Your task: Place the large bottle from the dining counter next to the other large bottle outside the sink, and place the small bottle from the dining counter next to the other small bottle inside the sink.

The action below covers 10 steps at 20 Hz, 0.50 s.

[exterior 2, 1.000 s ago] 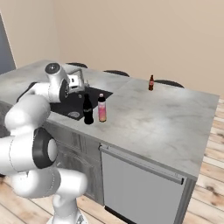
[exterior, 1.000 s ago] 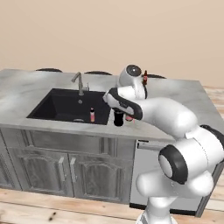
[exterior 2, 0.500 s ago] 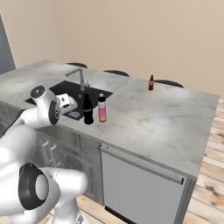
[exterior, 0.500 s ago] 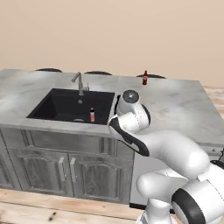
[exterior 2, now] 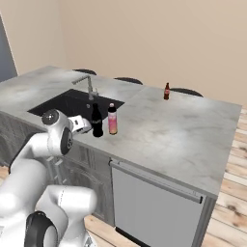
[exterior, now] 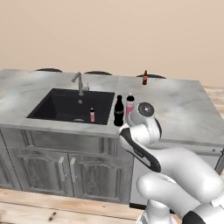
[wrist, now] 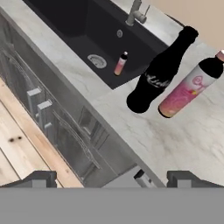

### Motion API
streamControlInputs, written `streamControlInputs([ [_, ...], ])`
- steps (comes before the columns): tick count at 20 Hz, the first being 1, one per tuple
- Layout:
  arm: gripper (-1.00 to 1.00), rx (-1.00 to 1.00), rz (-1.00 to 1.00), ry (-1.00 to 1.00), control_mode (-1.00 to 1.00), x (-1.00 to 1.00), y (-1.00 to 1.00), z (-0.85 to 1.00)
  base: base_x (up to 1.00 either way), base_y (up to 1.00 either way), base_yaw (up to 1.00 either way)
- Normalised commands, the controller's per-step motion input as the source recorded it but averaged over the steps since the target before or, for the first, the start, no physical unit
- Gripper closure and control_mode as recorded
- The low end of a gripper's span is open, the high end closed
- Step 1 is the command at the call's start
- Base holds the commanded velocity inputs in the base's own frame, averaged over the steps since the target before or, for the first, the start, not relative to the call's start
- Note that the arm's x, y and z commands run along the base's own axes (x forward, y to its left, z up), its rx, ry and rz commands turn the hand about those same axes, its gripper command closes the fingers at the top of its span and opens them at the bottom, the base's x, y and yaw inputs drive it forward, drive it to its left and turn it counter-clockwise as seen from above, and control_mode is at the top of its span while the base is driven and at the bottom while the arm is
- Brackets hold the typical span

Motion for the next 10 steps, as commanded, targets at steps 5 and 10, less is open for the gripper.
streamControlInputs([
  [5, -1.0, 0.12, 0.0, 0.0, -1.0, 0.0, -0.24, 0.28, 0.0, 0.0, 0.0],
  [10, -1.0, 0.08, -0.02, 0.0, -1.0, 0.0, -0.16, 0.23, 0.0, 0.0, 0.0],
])
